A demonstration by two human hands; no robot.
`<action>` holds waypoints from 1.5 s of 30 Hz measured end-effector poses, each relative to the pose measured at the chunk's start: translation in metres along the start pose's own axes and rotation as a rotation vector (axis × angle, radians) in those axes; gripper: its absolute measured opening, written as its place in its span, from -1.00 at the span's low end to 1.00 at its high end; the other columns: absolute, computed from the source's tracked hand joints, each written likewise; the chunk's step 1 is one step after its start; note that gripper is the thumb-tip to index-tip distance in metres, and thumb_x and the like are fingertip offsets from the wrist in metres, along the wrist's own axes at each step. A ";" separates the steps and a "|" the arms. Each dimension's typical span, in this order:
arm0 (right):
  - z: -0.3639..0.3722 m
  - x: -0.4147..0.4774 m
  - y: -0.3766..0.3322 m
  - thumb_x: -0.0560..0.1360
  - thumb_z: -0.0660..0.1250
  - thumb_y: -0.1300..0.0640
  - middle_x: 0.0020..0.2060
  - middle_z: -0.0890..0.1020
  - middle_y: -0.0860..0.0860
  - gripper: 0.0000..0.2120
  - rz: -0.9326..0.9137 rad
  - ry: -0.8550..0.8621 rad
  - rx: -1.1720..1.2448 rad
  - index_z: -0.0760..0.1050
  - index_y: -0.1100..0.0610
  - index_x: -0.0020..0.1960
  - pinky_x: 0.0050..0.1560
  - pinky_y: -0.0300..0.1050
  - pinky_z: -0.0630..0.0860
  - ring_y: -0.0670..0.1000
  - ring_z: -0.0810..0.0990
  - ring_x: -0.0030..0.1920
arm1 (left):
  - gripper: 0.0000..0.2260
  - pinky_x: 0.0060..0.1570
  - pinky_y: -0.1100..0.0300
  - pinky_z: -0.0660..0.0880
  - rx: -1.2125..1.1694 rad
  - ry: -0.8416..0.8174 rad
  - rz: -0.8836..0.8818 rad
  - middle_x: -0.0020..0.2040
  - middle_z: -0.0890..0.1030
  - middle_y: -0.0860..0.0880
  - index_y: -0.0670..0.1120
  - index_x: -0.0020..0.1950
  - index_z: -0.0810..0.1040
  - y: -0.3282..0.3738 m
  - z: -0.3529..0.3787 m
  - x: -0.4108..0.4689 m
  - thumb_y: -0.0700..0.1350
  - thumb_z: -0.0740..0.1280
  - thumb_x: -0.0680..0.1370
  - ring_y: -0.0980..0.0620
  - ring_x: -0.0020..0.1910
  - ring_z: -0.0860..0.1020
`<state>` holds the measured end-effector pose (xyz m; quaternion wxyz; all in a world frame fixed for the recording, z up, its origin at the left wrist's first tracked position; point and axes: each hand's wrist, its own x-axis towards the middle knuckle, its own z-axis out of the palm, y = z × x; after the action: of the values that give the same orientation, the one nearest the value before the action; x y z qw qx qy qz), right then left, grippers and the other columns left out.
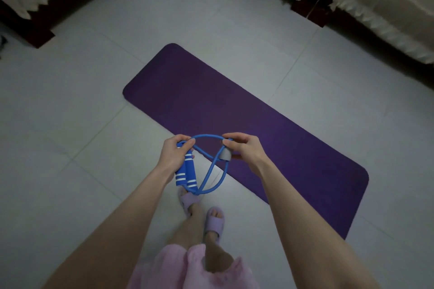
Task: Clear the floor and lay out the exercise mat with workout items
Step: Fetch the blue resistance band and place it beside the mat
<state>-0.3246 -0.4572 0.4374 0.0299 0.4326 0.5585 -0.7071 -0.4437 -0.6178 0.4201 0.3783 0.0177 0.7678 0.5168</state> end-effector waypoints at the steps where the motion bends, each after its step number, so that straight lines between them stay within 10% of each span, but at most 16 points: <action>1: 0.007 0.009 -0.003 0.45 0.42 0.24 -0.09 0.63 0.05 -0.80 0.009 -0.022 -0.018 0.61 0.18 0.07 -0.26 -0.23 0.60 -0.02 0.62 -0.11 | -0.96 -0.22 0.10 0.59 -0.016 0.023 -0.012 -0.31 0.53 -0.07 -0.17 -0.09 0.56 -0.003 -0.006 0.006 -0.20 0.35 0.53 0.07 -0.38 0.51; 20: 0.206 0.234 -0.017 0.42 0.44 0.30 -0.22 0.60 0.06 -0.75 0.082 -0.298 -0.349 0.58 0.30 0.09 -0.20 -0.12 0.63 -0.02 0.62 -0.24 | -0.90 -0.31 0.27 0.52 -0.250 0.406 -0.184 -0.24 0.55 -0.08 -0.23 -0.03 0.56 -0.086 -0.152 0.157 -0.19 0.33 0.54 -0.04 -0.26 0.54; 33: 0.269 0.426 0.116 0.42 0.44 0.30 -0.10 0.59 0.14 -0.81 0.140 -0.444 -0.447 0.58 0.23 0.03 -0.32 -0.28 0.58 -0.03 0.62 -0.18 | -0.86 0.05 -0.13 0.52 -0.239 0.569 -0.256 -0.22 0.54 -0.08 -0.26 -0.04 0.58 -0.252 -0.150 0.306 -0.19 0.30 0.56 -0.09 -0.16 0.52; 45: 0.313 0.621 0.284 0.40 0.46 0.31 -0.20 0.61 0.06 -0.79 0.094 -0.442 -0.521 0.58 0.25 0.02 -0.34 -0.31 0.55 -0.09 0.63 -0.25 | -0.82 -0.10 0.17 0.39 -0.116 0.589 -0.236 -0.13 0.54 -0.10 -0.26 -0.01 0.58 -0.445 -0.141 0.479 -0.17 0.24 0.59 -0.02 -0.15 0.49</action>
<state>-0.7432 -0.5449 -0.1798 0.2921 0.2720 0.6799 -0.6152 -0.7083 -0.7348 -0.1835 0.1973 -0.2434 0.8103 0.4952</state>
